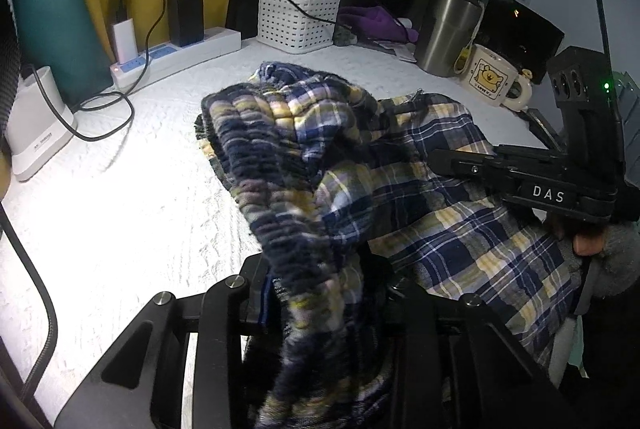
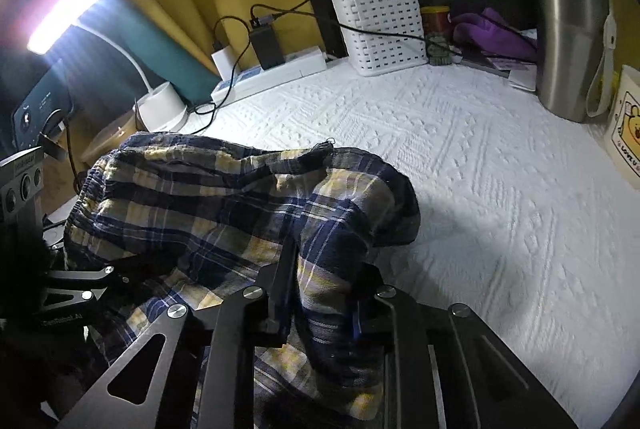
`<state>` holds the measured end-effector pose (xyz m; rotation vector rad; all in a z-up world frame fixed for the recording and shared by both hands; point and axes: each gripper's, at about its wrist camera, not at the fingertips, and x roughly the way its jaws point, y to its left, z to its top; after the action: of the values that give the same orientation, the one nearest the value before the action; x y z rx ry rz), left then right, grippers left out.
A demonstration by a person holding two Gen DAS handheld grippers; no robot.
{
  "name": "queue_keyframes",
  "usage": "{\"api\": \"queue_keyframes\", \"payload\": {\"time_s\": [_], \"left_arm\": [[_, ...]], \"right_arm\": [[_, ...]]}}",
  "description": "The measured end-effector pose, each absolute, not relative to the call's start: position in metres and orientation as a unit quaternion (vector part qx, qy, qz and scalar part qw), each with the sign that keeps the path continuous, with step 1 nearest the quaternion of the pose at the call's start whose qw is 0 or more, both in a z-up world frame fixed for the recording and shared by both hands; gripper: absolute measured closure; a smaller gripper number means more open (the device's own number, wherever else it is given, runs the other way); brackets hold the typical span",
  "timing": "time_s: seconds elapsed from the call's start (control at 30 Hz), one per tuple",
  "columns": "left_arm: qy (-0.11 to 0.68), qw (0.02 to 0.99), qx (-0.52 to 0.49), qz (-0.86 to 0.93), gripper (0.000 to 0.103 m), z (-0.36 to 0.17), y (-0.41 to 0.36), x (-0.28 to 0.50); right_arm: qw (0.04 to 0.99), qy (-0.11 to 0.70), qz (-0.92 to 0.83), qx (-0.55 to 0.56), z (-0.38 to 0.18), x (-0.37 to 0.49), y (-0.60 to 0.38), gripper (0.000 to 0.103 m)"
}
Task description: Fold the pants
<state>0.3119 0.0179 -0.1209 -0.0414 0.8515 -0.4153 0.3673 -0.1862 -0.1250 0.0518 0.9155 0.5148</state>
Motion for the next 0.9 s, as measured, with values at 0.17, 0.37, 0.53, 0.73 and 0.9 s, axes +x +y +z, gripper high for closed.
{"api": "queue_keyframes", "payload": {"time_s": [0.17,0.37,0.53,0.73,0.9], "left_arm": [[0.397,0.895,-0.024,-0.199,0.072,-0.111,0.019,0.302],[0.379,0.904,-0.025,-0.196,0.072,-0.093,0.022,0.286],[0.359,0.912,-0.023,-0.197,0.072,-0.078,0.024,0.266],[0.334,0.922,-0.028,-0.195,0.072,-0.058,0.029,0.239],[0.311,0.930,-0.024,-0.195,0.072,-0.043,0.031,0.217]], "right_arm": [[0.874,0.419,0.245,0.019,-0.110,0.356,-0.186,0.082],[0.886,0.393,0.248,0.007,-0.088,0.338,-0.184,0.082],[0.899,0.361,0.246,-0.010,-0.067,0.318,-0.185,0.082],[0.909,0.333,0.249,-0.022,-0.046,0.294,-0.184,0.082],[0.917,0.309,0.252,-0.025,-0.027,0.274,-0.183,0.082]]}}
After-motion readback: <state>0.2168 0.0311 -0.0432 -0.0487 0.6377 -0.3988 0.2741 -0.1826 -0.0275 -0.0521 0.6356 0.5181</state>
